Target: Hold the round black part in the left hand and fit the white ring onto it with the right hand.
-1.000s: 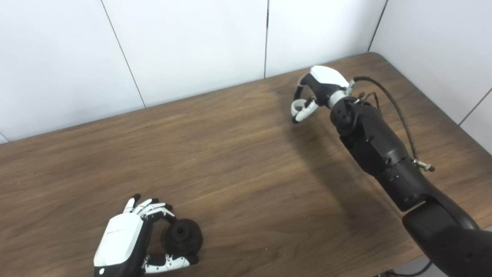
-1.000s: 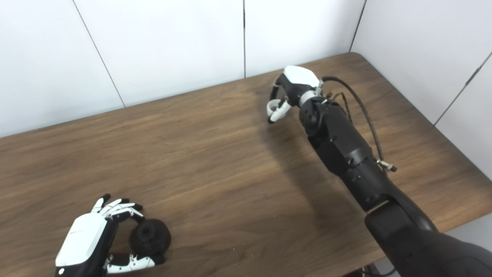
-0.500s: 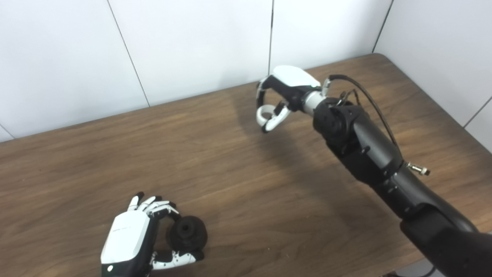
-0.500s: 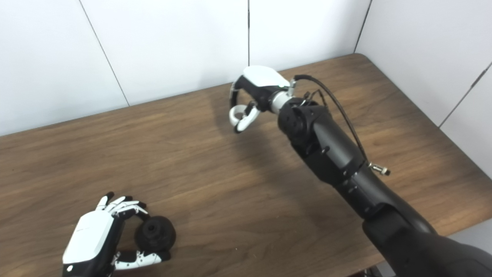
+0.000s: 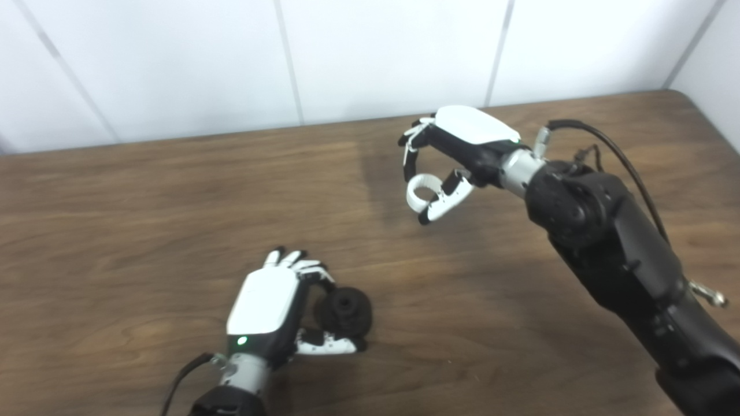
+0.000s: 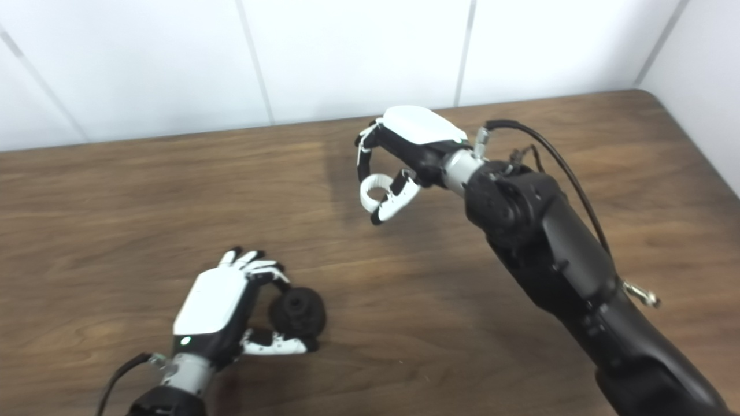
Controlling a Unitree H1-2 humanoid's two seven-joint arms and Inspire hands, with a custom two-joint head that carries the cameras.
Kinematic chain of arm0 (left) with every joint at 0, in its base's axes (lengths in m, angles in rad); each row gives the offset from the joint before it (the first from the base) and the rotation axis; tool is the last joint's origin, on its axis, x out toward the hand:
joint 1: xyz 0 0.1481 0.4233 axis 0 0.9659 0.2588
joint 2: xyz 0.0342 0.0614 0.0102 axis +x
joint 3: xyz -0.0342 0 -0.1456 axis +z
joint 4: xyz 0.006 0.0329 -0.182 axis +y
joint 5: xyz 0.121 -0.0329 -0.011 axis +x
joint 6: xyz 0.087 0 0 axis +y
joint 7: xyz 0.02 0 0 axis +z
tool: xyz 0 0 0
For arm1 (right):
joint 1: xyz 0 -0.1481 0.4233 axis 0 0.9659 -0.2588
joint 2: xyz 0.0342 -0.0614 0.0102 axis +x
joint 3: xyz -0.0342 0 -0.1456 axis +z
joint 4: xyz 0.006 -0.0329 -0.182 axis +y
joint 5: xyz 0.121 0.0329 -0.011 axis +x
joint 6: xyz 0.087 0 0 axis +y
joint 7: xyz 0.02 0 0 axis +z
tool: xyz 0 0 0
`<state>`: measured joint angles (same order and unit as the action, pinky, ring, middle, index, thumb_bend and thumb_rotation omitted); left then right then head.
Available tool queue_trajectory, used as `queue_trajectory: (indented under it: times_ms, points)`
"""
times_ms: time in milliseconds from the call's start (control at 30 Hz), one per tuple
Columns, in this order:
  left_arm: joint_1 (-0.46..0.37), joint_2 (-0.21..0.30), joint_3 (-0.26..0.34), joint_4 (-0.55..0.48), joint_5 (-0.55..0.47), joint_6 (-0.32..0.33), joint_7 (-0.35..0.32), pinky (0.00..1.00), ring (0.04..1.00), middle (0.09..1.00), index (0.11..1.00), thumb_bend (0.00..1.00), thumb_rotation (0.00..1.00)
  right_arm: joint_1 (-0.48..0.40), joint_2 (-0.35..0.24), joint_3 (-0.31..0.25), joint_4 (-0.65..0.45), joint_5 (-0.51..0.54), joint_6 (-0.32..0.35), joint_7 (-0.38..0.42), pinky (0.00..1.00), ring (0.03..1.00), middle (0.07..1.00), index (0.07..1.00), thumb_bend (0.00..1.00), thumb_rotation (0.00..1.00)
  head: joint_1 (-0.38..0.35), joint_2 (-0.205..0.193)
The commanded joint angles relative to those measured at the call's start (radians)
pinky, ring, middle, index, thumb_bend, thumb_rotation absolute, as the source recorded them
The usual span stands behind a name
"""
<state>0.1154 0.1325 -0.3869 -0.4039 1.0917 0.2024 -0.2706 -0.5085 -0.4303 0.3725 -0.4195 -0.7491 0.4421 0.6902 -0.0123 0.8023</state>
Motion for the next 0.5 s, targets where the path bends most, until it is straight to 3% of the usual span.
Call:
queue_trajectory:
  times_ms: [0, 467]
  points:
    - [0.008, -0.007, -0.027, 0.027, 0.011, 0.005, -0.042, 1.0, 0.915, 0.781, 0.481, 0.52, 0.05, -0.025, -0.006, -0.005, -0.048, 0.01, -0.028, 0.006, 1.0, 0.941, 0.849, 0.485, 0.52, 0.14, 0.025, 0.004]
    - [0.003, -0.029, -0.04, 0.021, 0.038, 0.031, -0.054, 1.0, 0.916, 0.78, 0.481, 0.53, 0.05, 0.014, 0.02, 0.04, -0.125, 0.005, -0.046, 0.06, 1.0, 0.945, 0.854, 0.484, 0.52, 0.14, 0.064, 0.023]
